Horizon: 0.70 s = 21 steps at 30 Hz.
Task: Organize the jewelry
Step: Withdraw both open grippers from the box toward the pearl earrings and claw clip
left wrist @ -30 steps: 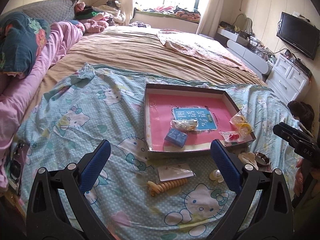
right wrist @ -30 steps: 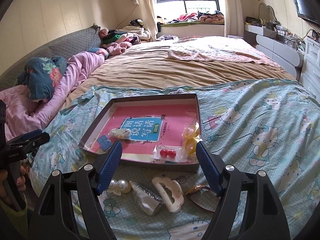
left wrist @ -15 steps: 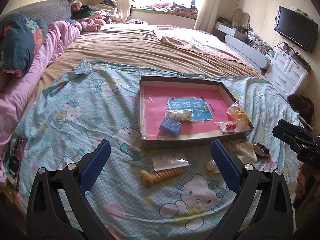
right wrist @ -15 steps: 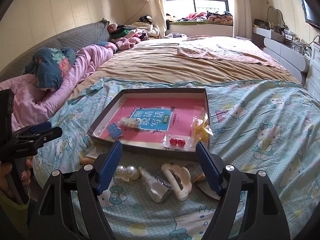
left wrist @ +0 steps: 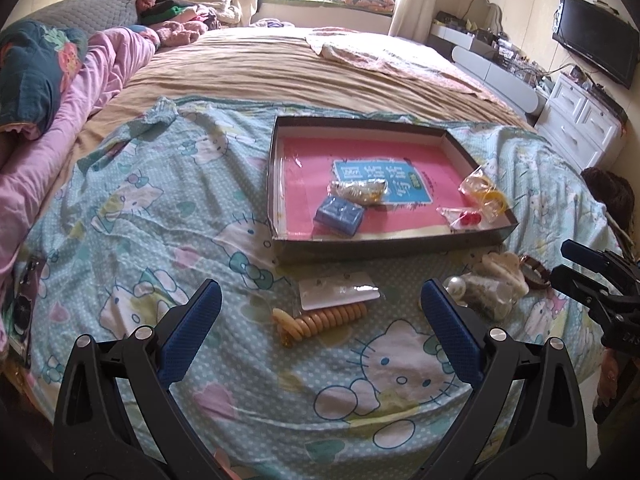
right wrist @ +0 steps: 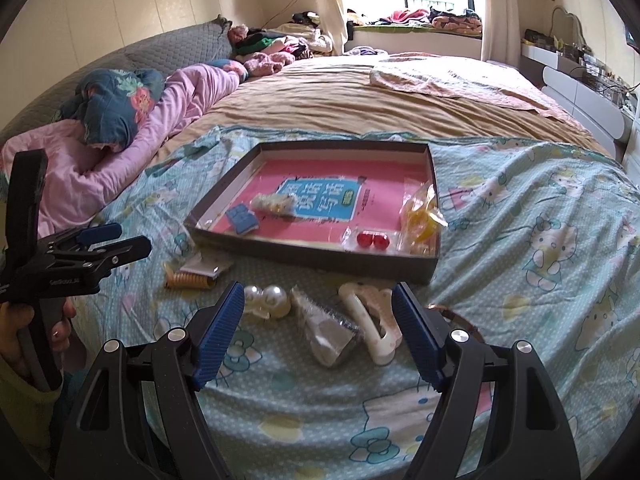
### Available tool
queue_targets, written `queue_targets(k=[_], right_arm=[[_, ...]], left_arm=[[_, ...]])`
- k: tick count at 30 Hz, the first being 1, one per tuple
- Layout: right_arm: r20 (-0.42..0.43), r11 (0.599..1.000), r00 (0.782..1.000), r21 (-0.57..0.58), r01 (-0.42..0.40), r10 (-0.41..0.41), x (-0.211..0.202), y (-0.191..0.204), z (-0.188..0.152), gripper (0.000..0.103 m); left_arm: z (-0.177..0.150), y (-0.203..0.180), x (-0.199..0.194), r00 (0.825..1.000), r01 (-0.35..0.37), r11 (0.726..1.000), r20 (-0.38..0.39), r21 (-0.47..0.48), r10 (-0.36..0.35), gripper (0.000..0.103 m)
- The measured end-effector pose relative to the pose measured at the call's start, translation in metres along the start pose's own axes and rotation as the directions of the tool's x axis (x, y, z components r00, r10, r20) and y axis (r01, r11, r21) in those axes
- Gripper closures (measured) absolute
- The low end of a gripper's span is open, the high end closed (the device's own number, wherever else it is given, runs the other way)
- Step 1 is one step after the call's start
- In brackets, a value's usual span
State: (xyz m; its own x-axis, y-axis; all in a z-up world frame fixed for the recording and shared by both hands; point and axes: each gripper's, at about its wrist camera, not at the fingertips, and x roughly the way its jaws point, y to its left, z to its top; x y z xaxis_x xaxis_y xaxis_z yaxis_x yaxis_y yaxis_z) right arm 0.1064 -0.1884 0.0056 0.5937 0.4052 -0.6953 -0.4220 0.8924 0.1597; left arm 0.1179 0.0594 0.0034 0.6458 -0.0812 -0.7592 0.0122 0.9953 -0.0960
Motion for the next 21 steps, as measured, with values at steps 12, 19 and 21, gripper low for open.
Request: queue_targets(k=[12,19,21], right_arm=[[-0.063,1.000,0.998,-0.005,-0.024,0.024,0.015,0.005,-0.019,0.028],[-0.102,0.999,0.994,-0.009,-0.042,0.040,0.025,0.010,-0.029,0.028],[-0.109,0.999,0.993,-0.007,-0.041,0.040,0.028,0.010,-0.031,0.028]], left_arm=[[-0.013,0.001,0.021,0.997,-0.020,1.000,-0.071,0.011,0.021,0.010],[-0.019,0.004,0.030,0.994,-0.032,0.999,-0.103,0.013,0.033,0.010],[-0.021,0.003,0.034,0.993,-0.030,0.999,-0.115,0.018,0.032,0.010]])
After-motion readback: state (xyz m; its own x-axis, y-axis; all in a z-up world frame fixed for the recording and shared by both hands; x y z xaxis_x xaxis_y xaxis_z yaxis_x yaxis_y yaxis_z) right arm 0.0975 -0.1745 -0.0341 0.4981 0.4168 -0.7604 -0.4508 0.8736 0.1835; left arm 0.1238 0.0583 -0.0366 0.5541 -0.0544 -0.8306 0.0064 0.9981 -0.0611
